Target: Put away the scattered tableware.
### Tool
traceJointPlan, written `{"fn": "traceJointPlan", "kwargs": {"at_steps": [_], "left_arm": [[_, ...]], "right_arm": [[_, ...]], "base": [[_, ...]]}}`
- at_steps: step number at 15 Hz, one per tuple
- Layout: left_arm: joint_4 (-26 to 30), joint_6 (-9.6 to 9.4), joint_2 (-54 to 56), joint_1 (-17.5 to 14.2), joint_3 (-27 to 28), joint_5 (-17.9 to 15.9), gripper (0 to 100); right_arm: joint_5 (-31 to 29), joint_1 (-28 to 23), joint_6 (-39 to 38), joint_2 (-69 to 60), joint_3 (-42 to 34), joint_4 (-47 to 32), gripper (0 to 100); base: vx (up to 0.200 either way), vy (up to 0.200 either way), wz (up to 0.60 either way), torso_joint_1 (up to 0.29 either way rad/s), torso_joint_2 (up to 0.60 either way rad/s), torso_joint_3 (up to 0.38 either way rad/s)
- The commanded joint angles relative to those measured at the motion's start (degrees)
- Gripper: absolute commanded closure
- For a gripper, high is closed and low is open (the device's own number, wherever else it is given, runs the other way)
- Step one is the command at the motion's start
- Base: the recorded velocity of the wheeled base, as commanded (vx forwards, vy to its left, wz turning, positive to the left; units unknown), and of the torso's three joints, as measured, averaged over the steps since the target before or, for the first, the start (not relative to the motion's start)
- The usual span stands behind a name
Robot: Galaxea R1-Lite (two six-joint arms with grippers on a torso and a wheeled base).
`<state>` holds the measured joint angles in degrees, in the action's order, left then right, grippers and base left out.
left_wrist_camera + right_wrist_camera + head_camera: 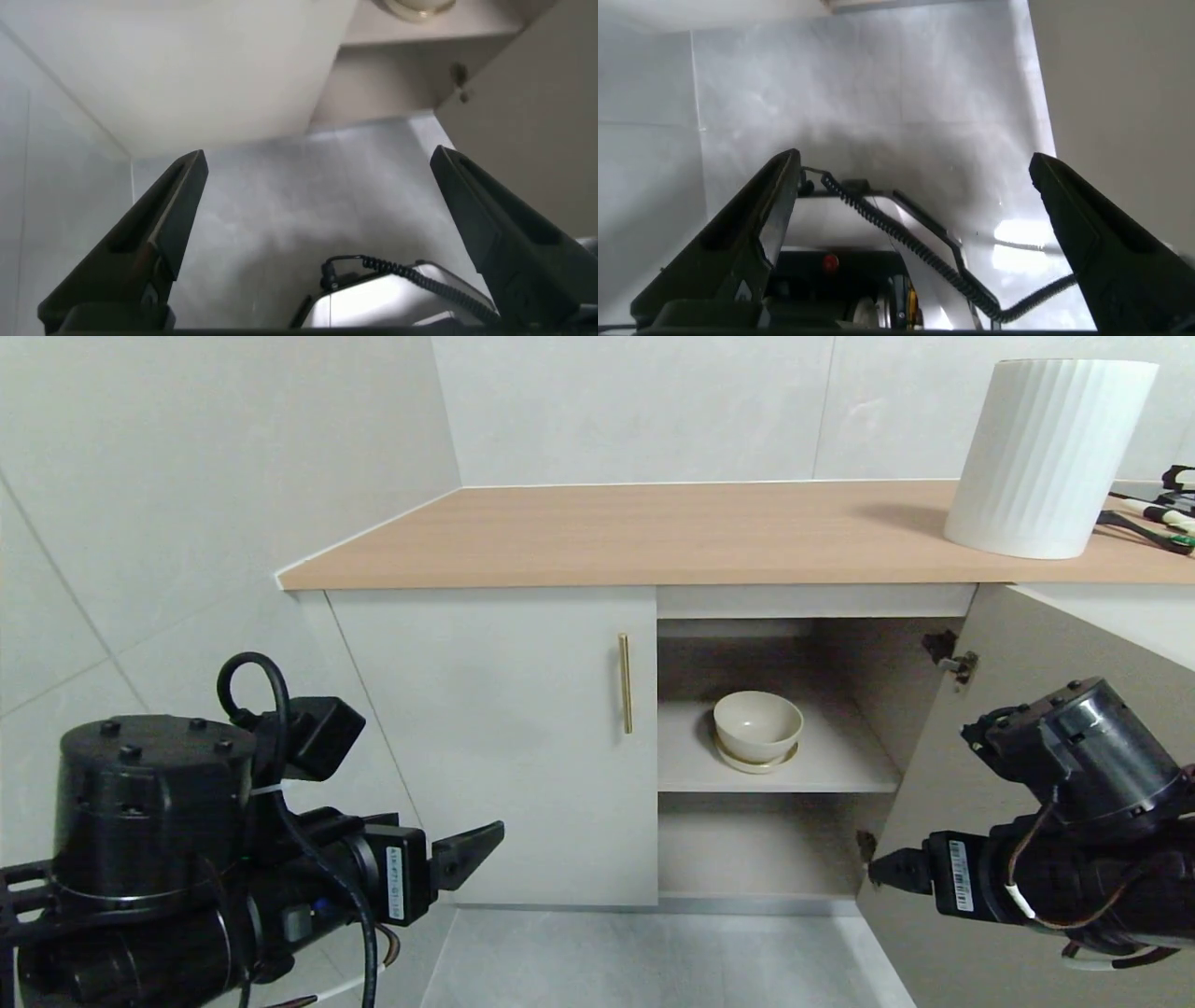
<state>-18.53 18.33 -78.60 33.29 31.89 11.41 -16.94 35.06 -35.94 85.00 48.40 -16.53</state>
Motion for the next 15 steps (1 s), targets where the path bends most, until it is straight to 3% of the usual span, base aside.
{"fn": "traceJointPlan", "kwargs": {"at_steps": [1,11,15], "left_arm": [[-0.02,0.03,0.03,0.02,0.01,0.02,0],[0.07,0.03,0.12,0.02,-0.07,0.02,0],[0.07,-0.05,0.12,-0.07,-0.34,0.02,0]], "right_arm": [[-0.11,0.10,-0.01,-0.45,-0.06,-0.08,0],[-0.11,0.10,0.61,-0.89,-0.32,-0.17,0],[-0.11,0.10,0.61,-0.89,-0.41,-0.17,0]], "base": [[-0.200,0.000,0.00,-0.007,-0.01,0.002],[-0.200,0.000,0.00,0.002,0.00,0.002],[0.000,0.000,0.00,0.000,0.00,0.000]]}}
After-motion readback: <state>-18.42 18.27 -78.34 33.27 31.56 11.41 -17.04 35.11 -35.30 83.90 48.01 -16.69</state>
